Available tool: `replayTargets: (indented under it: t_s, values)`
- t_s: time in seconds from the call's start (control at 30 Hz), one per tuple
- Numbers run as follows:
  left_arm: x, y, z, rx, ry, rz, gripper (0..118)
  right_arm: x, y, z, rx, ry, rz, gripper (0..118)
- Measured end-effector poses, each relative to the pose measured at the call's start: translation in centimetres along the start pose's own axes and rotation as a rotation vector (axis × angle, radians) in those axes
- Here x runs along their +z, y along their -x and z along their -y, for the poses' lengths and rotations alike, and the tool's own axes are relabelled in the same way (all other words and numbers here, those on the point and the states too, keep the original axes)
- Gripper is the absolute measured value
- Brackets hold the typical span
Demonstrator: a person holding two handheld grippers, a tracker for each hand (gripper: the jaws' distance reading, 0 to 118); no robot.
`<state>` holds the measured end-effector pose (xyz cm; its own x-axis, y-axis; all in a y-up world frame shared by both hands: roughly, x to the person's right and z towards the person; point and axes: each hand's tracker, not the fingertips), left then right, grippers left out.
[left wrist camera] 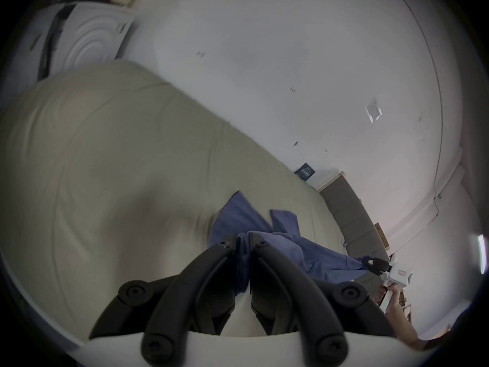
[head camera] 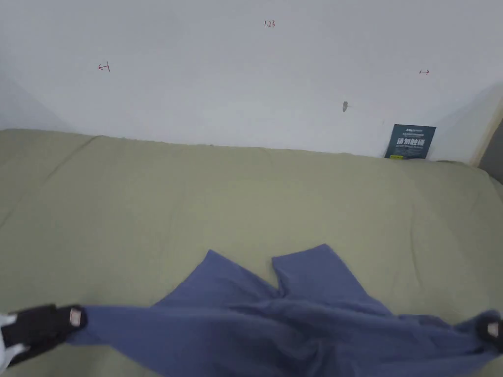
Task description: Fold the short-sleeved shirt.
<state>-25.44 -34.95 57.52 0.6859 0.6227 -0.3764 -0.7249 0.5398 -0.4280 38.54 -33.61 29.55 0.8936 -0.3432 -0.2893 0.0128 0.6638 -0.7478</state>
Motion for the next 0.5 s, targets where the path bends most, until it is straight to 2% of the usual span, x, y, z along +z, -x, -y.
replayTargets:
  t_s: [0.03,0.17,0.2,0.23,0.27,0.3,0.33,0.4,0.5]
  values:
    - [-0.3,0.7,1.6,0.009,0.021,-0.021,8,-0.7,-0.6,1.5,0.02,0.036,0.043,3]
    - [-2.9,3.3,5.8,0.031,0.099,-0.137,9,-3.9,-2.1,6.6,0.019,0.137,0.159,4]
    - [-3.4,3.6,6.1,0.031,0.101,-0.146,9,-4.2,-2.2,7.2,0.025,0.125,0.169,11]
    - [-3.6,3.6,6.4,0.032,0.095,-0.158,15,-4.3,-2.1,7.4,0.039,0.098,0.187,29]
    - [-3.5,3.3,6.6,0.0,0.088,-0.18,39,-4.2,-2.0,7.4,0.054,0.087,0.185,59]
    - [-3.0,2.5,6.7,-0.04,0.069,-0.221,96,-4.4,-3.3,7.4,0.08,0.081,0.178,98]
    - [-1.6,1.3,6.9,-0.077,0.027,-0.244,117,-3.4,-2.7,7.4,0.118,0.062,0.175,107]
    - [2.0,-0.6,7.4,-0.125,-0.103,-0.153,118,-0.5,-0.7,7.5,0.2,0.03,0.158,107]
    - [5.8,-2.7,9.6,-0.2,-0.096,-0.157,118,4.7,2.9,9.4,0.271,-0.045,0.071,107]
